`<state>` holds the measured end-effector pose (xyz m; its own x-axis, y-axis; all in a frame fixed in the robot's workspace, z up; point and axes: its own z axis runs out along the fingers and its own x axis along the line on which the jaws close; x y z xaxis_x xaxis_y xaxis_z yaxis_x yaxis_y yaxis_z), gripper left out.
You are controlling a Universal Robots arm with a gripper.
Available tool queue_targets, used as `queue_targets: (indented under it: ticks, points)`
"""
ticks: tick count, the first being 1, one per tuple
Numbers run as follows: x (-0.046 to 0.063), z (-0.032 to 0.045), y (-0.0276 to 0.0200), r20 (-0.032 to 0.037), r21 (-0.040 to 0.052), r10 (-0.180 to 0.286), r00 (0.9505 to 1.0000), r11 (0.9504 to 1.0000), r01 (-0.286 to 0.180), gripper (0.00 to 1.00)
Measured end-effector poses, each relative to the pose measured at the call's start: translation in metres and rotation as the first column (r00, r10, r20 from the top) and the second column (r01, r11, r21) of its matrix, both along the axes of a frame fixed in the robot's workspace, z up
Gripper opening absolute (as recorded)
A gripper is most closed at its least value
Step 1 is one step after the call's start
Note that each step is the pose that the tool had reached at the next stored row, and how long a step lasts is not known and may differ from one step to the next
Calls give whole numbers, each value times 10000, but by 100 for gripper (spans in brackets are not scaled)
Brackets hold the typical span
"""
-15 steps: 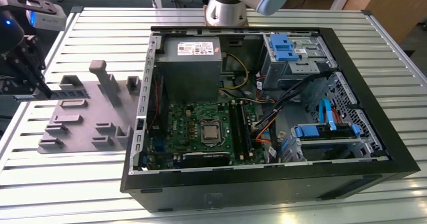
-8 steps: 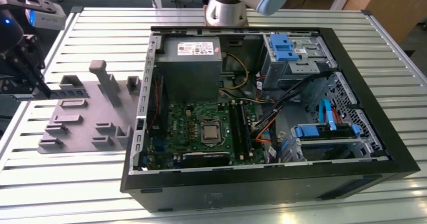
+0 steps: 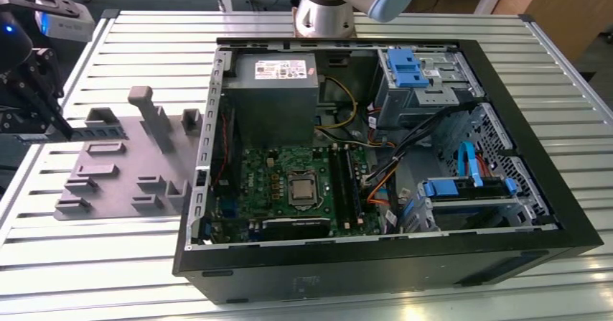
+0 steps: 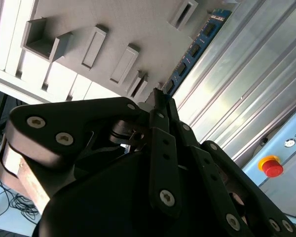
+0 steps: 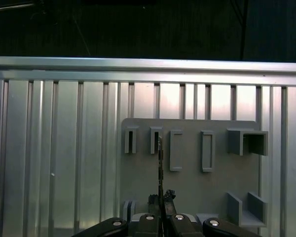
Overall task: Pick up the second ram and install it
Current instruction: 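Pick up the second ram and move it above second insertion slot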
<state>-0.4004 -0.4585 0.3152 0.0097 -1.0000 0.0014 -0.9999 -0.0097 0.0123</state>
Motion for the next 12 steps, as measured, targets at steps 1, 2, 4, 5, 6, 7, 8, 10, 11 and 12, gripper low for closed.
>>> queue_targets:
  ticks: [1,2,4,5,6,7,8,10,11,12]
  points:
    - [0,3,0,0,0,0,10000,10000,0,14]
    - [0,6,0,0,0,0,10000,10000,0,14]
    - [0,10,0,1,1,0,10000,10000,0,14]
    - [0,12,0,1,0,0,10000,10000,0,14]
    - [0,14,0,1,1,0,10000,10000,0,14]
    - [0,17,0,1,1,0,10000,10000,0,14]
    - [0,20,0,1,0,0,10000,10000,0,14]
    - [0,25,0,1,0,0,10000,10000,0,14]
    - [0,28,0,0,0,0,10000,10000,0,14]
    - [0,30,0,1,1,0,10000,10000,0,14]
